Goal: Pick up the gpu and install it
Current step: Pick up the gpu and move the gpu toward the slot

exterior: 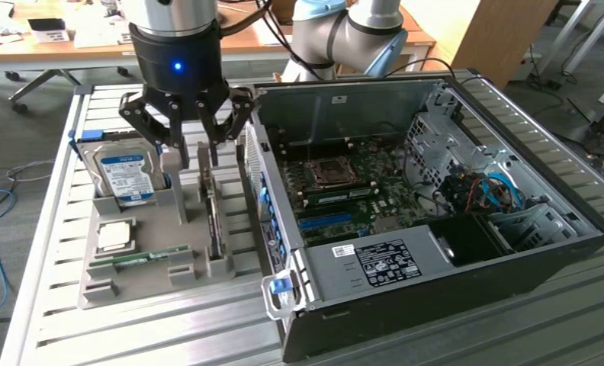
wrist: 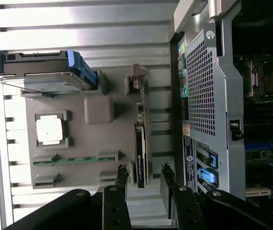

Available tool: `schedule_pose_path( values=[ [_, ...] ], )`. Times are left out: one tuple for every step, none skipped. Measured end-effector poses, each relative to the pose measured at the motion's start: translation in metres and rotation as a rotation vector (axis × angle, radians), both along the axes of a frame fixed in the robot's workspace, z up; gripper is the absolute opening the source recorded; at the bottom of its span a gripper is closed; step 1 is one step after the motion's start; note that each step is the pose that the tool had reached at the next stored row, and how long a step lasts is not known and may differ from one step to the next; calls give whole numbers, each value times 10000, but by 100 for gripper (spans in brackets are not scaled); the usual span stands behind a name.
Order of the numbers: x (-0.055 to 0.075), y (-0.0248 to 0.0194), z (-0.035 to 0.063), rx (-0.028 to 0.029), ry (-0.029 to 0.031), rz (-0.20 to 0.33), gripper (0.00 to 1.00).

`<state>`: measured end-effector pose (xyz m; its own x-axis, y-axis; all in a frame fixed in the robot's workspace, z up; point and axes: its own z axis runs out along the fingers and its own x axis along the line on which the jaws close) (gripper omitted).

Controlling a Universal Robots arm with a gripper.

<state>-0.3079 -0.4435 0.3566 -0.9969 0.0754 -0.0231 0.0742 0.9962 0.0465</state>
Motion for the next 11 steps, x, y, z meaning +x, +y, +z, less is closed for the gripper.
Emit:
schedule_pose_path(
  values=[
    [0, 0, -15, 0, -1, 0, 42],
    [0, 0, -28, 0, 0, 0, 42],
    [0, 0, -40, -1, 0, 0, 42],
    [0, 0, -51, 0, 0, 0, 42],
    [0, 0, -63, 0, 0, 0, 42],
    [0, 0, -77, 0, 0, 1, 42],
    [0, 0, -91, 0, 0, 1, 42],
    [0, 0, -106, 0, -1, 0, 42],
    [0, 0, -121, 0, -1, 0, 42],
    [0, 0, -132, 0, 0, 0, 42],
    [0, 0, -142, 0, -1, 1, 42]
  ],
)
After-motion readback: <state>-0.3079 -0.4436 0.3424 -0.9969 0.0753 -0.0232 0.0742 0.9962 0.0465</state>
